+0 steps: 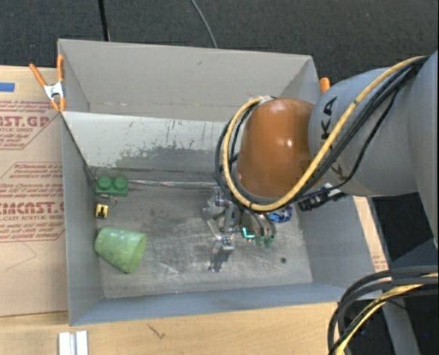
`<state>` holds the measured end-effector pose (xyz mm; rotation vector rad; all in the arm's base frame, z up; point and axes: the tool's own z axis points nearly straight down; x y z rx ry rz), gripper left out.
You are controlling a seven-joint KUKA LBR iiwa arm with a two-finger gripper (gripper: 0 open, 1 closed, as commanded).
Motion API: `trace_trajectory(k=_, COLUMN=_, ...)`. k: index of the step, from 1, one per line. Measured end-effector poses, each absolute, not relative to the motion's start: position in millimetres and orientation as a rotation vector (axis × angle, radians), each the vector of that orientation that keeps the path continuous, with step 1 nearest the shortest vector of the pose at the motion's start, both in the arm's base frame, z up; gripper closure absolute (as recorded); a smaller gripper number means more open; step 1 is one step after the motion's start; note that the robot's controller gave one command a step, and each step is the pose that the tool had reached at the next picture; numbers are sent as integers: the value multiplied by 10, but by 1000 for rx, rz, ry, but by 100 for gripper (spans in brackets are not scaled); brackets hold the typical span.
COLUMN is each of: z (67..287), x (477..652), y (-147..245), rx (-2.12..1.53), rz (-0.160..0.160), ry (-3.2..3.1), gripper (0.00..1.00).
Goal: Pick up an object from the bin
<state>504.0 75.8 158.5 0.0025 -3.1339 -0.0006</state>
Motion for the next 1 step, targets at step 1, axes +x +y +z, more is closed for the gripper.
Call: trace_trajectory(k=1, z=810, x=5449, y=140, rx=242, rz=-2, ry=-3139, gripper=0)
